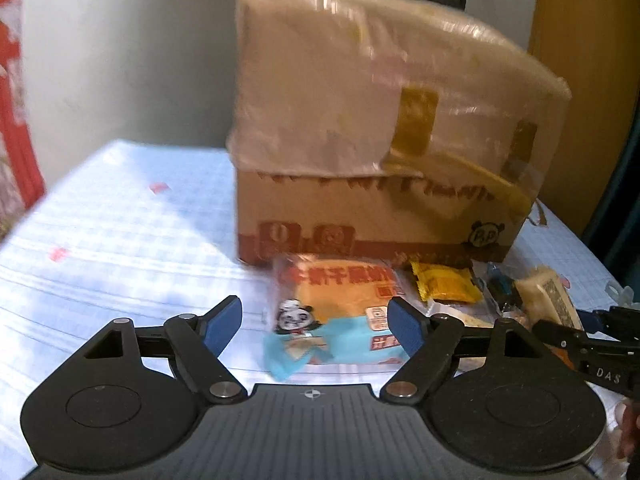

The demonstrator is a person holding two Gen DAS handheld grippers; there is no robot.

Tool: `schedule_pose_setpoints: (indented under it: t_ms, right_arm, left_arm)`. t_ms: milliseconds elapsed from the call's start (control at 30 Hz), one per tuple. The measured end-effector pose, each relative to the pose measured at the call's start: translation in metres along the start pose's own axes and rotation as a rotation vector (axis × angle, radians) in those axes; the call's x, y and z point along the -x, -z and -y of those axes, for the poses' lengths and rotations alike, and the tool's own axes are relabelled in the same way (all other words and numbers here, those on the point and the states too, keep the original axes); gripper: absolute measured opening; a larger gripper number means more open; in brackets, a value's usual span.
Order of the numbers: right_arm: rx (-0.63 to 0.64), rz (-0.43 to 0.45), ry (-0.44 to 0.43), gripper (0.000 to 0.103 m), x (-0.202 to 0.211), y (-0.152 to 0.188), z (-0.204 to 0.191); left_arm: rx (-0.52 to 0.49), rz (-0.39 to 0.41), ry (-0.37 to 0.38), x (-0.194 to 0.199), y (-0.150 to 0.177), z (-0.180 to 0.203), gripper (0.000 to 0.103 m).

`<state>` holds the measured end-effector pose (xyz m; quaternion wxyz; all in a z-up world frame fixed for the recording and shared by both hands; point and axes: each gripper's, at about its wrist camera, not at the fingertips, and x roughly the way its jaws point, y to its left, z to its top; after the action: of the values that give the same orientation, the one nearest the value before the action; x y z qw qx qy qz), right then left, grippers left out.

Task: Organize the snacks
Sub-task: 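Grasp the orange-white snack bar with the right tool, then grasp the panda-printed bread bag with the left tool while the right tool holds the snack bar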

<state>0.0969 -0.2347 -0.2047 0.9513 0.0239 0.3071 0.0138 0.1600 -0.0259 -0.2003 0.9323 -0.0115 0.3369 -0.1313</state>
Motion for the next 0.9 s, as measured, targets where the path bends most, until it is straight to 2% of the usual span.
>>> schedule_pose_setpoints:
  t_ms: [100,167,200,300,367,500,667,900]
  right_arm:
    - [-0.011,0.035,0.007,0.039,-0.004,-0.004,0.001]
    - [-0.033,0.038,0.018,0.039,-0.009,-0.005,0.002]
    - [-0.046,0.036,0.022,0.039,-0.012,-0.004,0.003]
    - [-0.065,0.044,0.029,0.039,-0.013,-0.001,0.005]
    - [-0.066,0.051,0.036,0.039,-0.012,0.000,0.005]
    - [-0.087,0.062,0.045,0.039,-0.009,0.004,0.006]
    - [-0.100,0.057,0.040,0.039,-0.009,0.003,0.008]
    - [-0.095,0.058,0.033,0.039,-0.010,0.004,0.007]
  left_arm:
    - [0.058,-0.031,0.013,-0.018,-0.008,-0.003,0.082]
    - [0.057,-0.030,0.007,-0.024,-0.012,-0.001,0.085]
    - [0.045,-0.033,0.000,-0.027,-0.015,0.002,0.088]
    - [0.001,-0.047,-0.013,-0.037,-0.018,0.009,0.088]
    - [-0.004,-0.071,-0.022,-0.044,-0.018,0.010,0.088]
    - [-0.019,-0.066,-0.029,-0.050,-0.016,0.014,0.094]
    - [-0.043,-0.092,-0.003,-0.056,-0.017,0.024,0.095]
    - [-0.128,-0.097,-0.048,-0.071,-0.010,0.038,0.099]
